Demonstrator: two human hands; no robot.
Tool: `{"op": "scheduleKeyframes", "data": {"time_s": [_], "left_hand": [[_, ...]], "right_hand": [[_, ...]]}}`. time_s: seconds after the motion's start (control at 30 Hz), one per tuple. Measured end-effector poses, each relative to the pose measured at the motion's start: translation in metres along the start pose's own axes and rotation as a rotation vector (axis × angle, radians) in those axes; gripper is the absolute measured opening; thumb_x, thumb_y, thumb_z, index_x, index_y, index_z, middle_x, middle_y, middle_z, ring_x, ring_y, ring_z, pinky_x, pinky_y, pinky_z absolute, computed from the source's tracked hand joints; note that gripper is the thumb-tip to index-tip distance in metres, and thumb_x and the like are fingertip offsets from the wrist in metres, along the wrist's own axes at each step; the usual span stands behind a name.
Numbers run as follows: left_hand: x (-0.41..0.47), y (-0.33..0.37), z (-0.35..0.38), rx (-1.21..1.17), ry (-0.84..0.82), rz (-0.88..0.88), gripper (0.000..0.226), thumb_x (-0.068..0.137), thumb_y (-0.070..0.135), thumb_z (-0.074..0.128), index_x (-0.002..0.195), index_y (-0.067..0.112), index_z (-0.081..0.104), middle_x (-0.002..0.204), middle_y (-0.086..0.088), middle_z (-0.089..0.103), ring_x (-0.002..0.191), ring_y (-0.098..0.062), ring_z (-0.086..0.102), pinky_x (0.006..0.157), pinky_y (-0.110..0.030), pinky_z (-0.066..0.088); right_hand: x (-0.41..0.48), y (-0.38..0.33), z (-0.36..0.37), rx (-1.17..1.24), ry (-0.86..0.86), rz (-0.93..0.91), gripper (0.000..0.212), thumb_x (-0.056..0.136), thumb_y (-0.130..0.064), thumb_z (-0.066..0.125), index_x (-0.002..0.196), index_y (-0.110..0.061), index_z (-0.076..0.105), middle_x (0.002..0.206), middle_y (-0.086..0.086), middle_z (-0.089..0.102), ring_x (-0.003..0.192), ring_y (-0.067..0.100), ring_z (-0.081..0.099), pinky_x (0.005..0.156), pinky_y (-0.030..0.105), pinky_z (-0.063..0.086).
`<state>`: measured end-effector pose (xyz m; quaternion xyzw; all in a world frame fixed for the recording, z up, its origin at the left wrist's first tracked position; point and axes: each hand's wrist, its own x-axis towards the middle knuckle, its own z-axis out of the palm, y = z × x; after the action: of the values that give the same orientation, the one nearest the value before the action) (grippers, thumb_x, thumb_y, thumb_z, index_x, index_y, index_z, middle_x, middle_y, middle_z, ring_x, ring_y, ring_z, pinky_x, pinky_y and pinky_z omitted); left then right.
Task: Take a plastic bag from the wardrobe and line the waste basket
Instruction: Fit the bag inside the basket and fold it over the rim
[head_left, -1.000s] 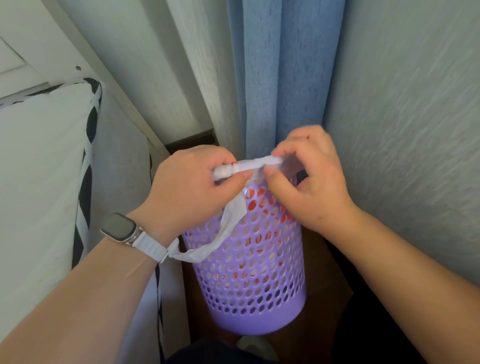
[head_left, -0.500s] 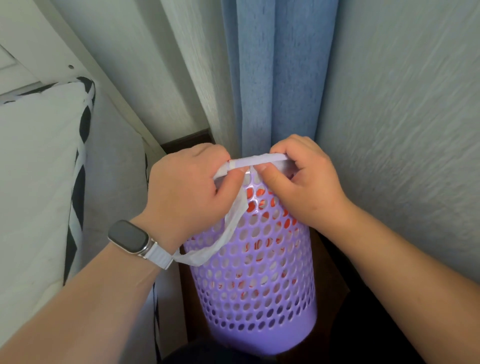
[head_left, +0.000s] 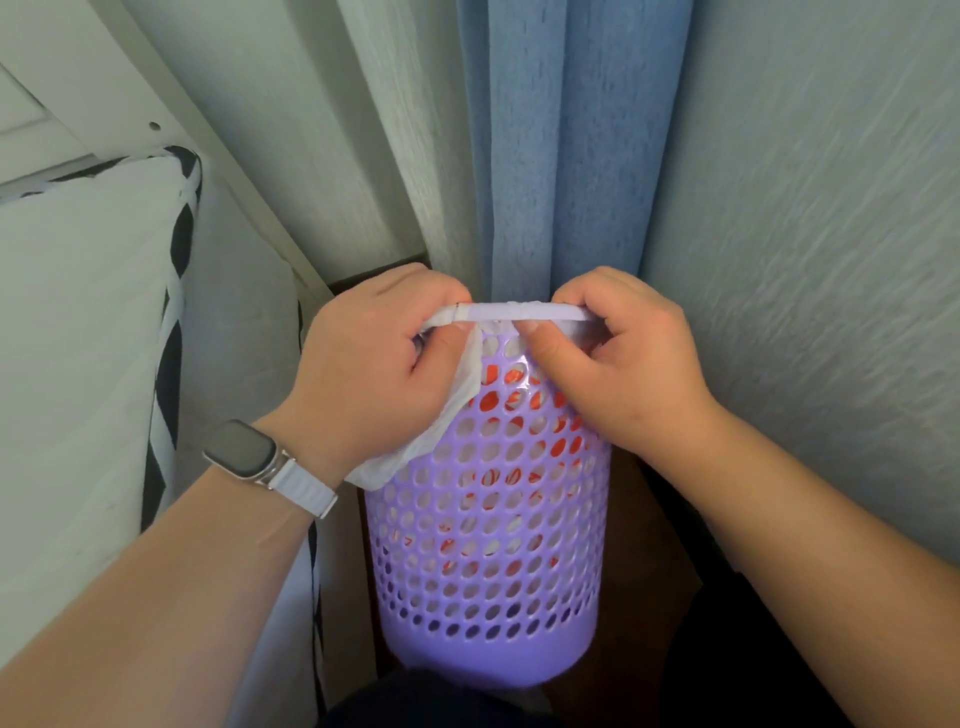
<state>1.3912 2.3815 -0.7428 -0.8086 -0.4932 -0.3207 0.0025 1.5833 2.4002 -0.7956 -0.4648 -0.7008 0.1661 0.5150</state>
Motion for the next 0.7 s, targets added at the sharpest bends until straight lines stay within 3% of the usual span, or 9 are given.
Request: {"op": "scheduleKeyframes", "data": {"time_s": [0.2, 0.27, 0.33, 0.5, 0.7], "left_hand": [[0.000, -0.004, 0.000, -0.063, 0.041, -0.062, 0.016, 0.089, 0.018, 0.049, 0.081, 0.009, 0.060, 0.071, 0.009, 0.047, 0.066, -0.007, 0.043, 0.063, -0.014, 0.034], [0.000, -0.003, 0.000, -0.106, 0.030, -0.082, 0.017, 0.088, 0.021, 0.049, 0.082, 0.010, 0.061, 0.070, 0.009, 0.048, 0.066, -0.007, 0.045, 0.063, -0.018, 0.037], [0.003, -0.002, -0.005, -0.121, 0.000, -0.057, 0.017, 0.085, 0.023, 0.052, 0.085, 0.010, 0.063, 0.073, 0.004, 0.053, 0.070, -0.011, 0.051, 0.066, -0.030, 0.042], [0.004, 0.007, -0.003, 0.070, -0.049, 0.063, 0.034, 0.087, 0.032, 0.057, 0.114, 0.014, 0.065, 0.099, 0.000, 0.066, 0.092, -0.023, 0.061, 0.083, -0.045, 0.045], [0.006, 0.013, 0.000, 0.207, -0.039, 0.129, 0.020, 0.090, 0.025, 0.051, 0.096, 0.016, 0.068, 0.080, 0.001, 0.063, 0.075, -0.025, 0.059, 0.073, -0.041, 0.041]], "right_hand": [[0.008, 0.011, -0.011, 0.084, -0.012, 0.050, 0.030, 0.081, -0.043, 0.061, 0.076, -0.013, 0.061, 0.073, -0.004, 0.057, 0.070, 0.015, 0.053, 0.065, 0.031, 0.042], [0.007, 0.010, -0.009, 0.094, 0.020, 0.056, 0.027, 0.081, -0.040, 0.062, 0.073, -0.014, 0.058, 0.070, -0.009, 0.051, 0.068, 0.013, 0.049, 0.065, 0.031, 0.040], [0.006, 0.009, -0.007, 0.081, 0.053, 0.049, 0.024, 0.080, -0.037, 0.063, 0.071, -0.016, 0.056, 0.067, -0.013, 0.047, 0.066, 0.011, 0.046, 0.064, 0.032, 0.039], [0.006, 0.003, -0.003, 0.086, 0.078, 0.100, 0.027, 0.079, -0.039, 0.062, 0.071, -0.014, 0.056, 0.065, -0.012, 0.050, 0.065, 0.015, 0.050, 0.061, 0.036, 0.043], [0.001, -0.008, 0.007, 0.035, 0.028, 0.030, 0.024, 0.077, -0.033, 0.069, 0.069, -0.014, 0.057, 0.066, -0.006, 0.053, 0.066, 0.013, 0.048, 0.062, 0.034, 0.041]]}}
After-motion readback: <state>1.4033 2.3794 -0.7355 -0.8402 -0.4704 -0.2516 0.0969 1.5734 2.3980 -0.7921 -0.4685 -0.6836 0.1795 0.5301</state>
